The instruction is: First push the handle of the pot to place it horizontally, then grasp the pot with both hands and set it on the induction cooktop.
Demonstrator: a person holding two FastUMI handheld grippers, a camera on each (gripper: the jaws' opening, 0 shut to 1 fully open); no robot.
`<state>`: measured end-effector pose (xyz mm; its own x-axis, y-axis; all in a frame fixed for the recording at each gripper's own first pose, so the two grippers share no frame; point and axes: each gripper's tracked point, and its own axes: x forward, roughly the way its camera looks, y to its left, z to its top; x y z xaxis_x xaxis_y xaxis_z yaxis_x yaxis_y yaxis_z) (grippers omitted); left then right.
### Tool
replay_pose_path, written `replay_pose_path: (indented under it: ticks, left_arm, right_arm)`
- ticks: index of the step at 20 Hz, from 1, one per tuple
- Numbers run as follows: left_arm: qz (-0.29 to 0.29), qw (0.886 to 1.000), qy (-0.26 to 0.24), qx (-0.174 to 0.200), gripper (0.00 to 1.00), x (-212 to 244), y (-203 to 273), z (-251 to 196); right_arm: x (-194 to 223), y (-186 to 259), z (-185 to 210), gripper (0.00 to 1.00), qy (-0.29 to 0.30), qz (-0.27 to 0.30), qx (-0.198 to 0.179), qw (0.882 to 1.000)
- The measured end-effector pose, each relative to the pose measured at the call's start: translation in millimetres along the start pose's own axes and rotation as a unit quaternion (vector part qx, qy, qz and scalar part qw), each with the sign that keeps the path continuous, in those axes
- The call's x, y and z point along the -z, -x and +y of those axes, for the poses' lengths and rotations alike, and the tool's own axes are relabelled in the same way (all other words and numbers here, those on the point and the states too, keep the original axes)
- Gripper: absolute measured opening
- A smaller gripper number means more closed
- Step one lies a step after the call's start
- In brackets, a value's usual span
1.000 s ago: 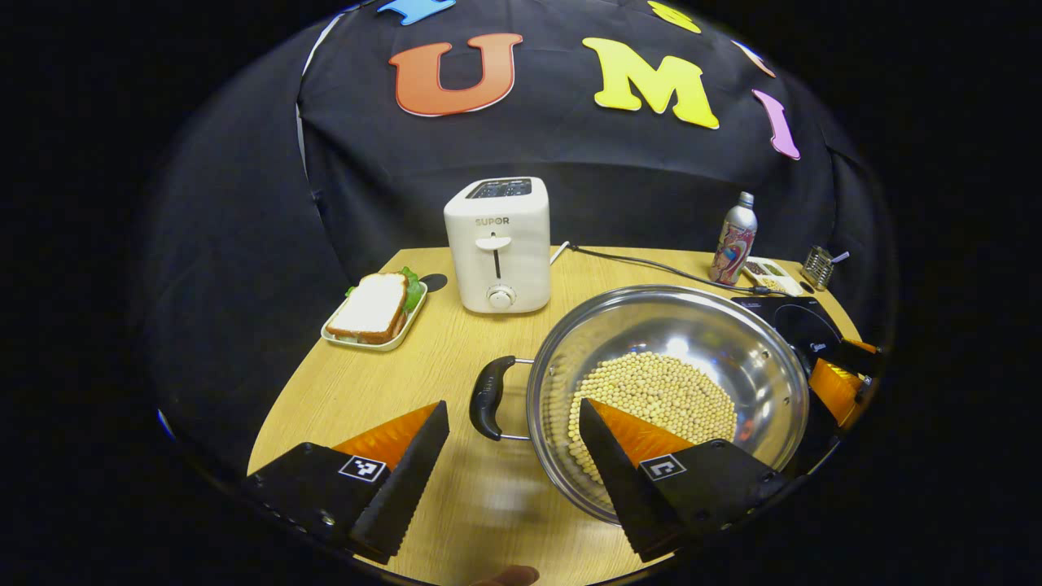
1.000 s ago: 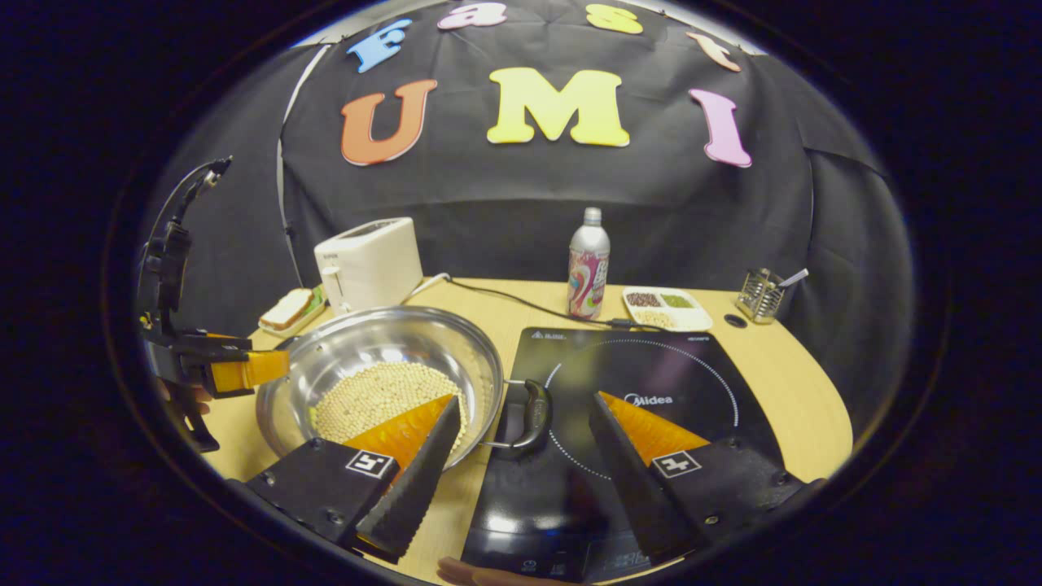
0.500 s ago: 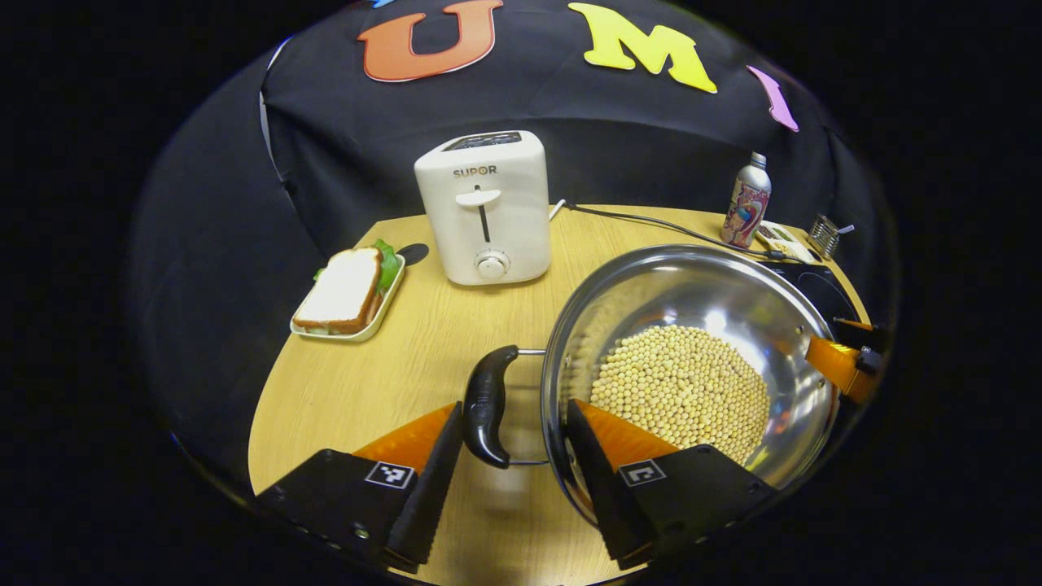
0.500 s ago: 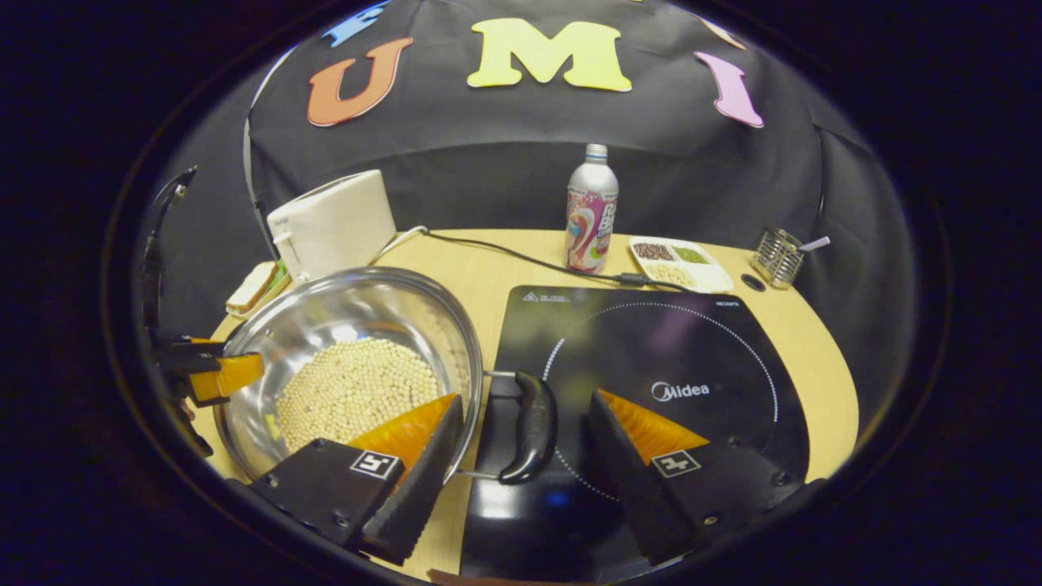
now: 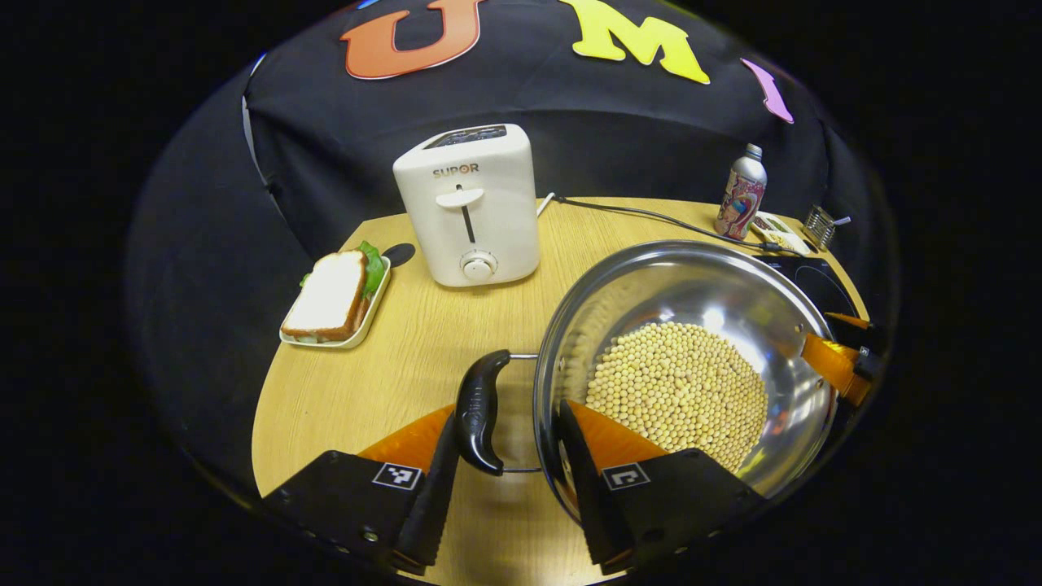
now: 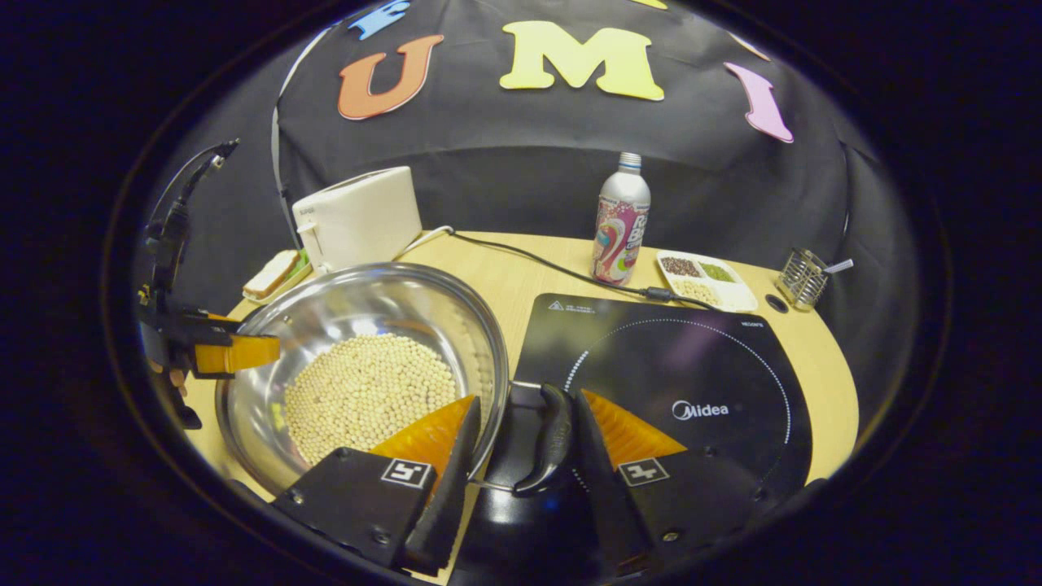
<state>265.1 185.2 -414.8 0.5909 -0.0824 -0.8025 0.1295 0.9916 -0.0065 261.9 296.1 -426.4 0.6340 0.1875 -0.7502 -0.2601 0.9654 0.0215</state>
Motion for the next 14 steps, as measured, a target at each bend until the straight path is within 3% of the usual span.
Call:
replay_pose_path:
  ticks: [1, 2, 3, 4, 6, 7, 8, 14]
  left_arm:
    - [0.003, 1.0, 0.001, -0.003, 0.63, 3, 5, 0]
    - [0.005, 1.0, 0.002, -0.008, 0.63, 4, 9, 0]
    - [-0.001, 1.0, -0.002, -0.012, 0.72, 3, 13, 0]
    - [-0.008, 1.0, -0.01, -0.016, 0.63, 0, 17, -1]
    - [-0.019, 1.0, -0.014, -0.02, 0.63, -4, 29, -1]
    - [-0.024, 0.999, -0.014, -0.022, 0.72, -6, 34, 0]
    - [-0.029, 0.999, -0.014, -0.025, 0.63, -8, 40, 0]
    - [-0.045, 0.998, -0.016, -0.027, 0.56, -22, 73, -6]
  right_arm:
    - [-1, 0, 1, 0.61, -0.005, 0.0, -0.002, 1.0]
    - [-1, 0, 1, 0.58, -0.005, 0.003, -0.006, 1.0]
    - [-1, 1, 0, 0.54, -0.01, 0.005, -0.011, 1.0]
    - [0, 1, 0, 0.55, -0.016, 0.008, -0.017, 1.0]
    - [1, 6, -1, 0.51, -0.031, 0.018, -0.03, 0.999]
    - [2, 8, -1, 0.51, -0.037, 0.02, -0.038, 0.998]
    - [3, 10, -1, 0.51, -0.043, 0.022, -0.046, 0.998]
    - [-13, 36, -7, 0.52, -0.052, 0.018, -0.074, 0.996]
